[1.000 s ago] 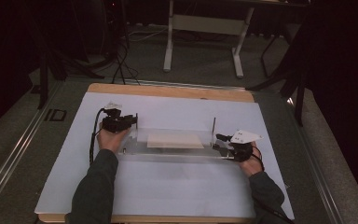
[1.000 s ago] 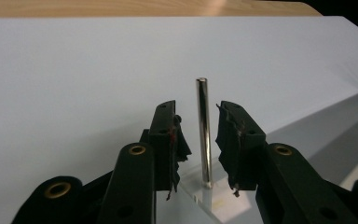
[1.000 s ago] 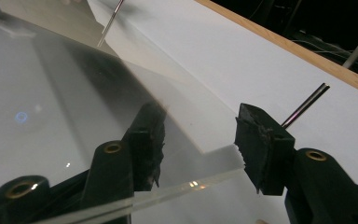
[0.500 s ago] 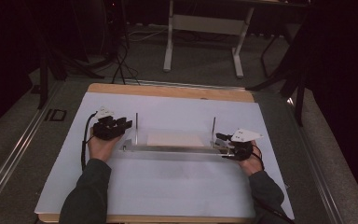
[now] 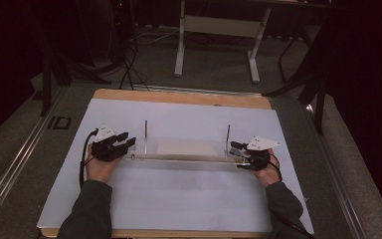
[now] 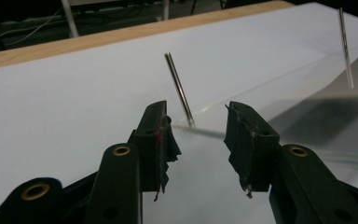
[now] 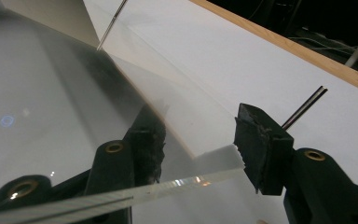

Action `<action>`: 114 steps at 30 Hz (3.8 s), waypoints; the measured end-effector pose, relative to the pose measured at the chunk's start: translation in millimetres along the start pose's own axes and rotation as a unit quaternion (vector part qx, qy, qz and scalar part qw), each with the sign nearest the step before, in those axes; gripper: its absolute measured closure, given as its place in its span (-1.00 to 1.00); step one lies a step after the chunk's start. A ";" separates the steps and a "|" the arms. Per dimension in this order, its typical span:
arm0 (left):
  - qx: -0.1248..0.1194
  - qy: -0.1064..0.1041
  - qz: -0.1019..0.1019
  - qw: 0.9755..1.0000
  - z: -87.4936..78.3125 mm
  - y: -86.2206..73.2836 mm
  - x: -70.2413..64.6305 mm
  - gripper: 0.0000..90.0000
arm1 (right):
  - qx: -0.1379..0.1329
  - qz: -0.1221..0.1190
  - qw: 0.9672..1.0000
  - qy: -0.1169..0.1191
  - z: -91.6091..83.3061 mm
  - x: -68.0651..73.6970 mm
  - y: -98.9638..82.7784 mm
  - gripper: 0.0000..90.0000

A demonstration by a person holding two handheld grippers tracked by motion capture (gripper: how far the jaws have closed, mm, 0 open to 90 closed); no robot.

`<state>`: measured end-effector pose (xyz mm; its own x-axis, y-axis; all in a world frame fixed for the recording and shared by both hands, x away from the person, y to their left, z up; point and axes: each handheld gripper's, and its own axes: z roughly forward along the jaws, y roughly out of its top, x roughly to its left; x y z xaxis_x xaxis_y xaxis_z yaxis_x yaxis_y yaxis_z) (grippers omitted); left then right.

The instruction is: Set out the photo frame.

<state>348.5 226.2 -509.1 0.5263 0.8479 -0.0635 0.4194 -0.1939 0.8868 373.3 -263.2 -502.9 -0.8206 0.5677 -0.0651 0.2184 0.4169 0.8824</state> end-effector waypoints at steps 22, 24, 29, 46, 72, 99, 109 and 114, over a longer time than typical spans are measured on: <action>-0.026 -0.044 0.084 0.995 -4.4 -7.1 -26.3 0.25 | 0.001 0.009 1.000 0.004 0.4 -2.2 2.5 0.12; -0.027 -0.047 0.086 0.995 -2.9 -6.7 -27.8 0.25 | 0.002 0.009 1.000 0.004 0.4 -2.3 2.6 0.12; -0.030 -0.043 0.093 0.994 0.5 -5.4 -31.0 0.22 | 0.003 0.011 1.000 0.005 0.3 -2.5 3.1 0.12; -0.050 -0.017 0.087 0.995 6.5 0.8 -30.7 0.18 | -0.015 0.030 0.999 0.013 0.5 -6.0 5.2 0.12; -0.068 -0.009 0.065 0.996 11.5 23.4 -23.4 0.25 | -0.051 0.086 0.995 -0.009 5.6 -19.1 14.1 0.06; -0.077 -0.062 0.048 0.994 39.5 37.3 -7.0 -0.06 | -0.067 0.102 0.992 -0.024 10.0 -28.9 19.1 0.12; -0.069 -0.043 0.037 0.996 45.6 46.2 -7.8 -0.03 | -0.057 0.089 0.992 -0.064 15.3 -27.8 25.2 0.16; -0.064 -0.035 0.028 0.997 47.8 50.2 -8.2 -0.03 | -0.044 0.082 0.993 -0.079 18.5 -28.7 30.6 0.17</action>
<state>400.6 186.0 -485.9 0.5990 0.7997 -0.0406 0.2927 -0.1714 0.9407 413.3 -253.6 -482.7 -0.6831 0.7302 0.0154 0.2890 0.2509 0.9239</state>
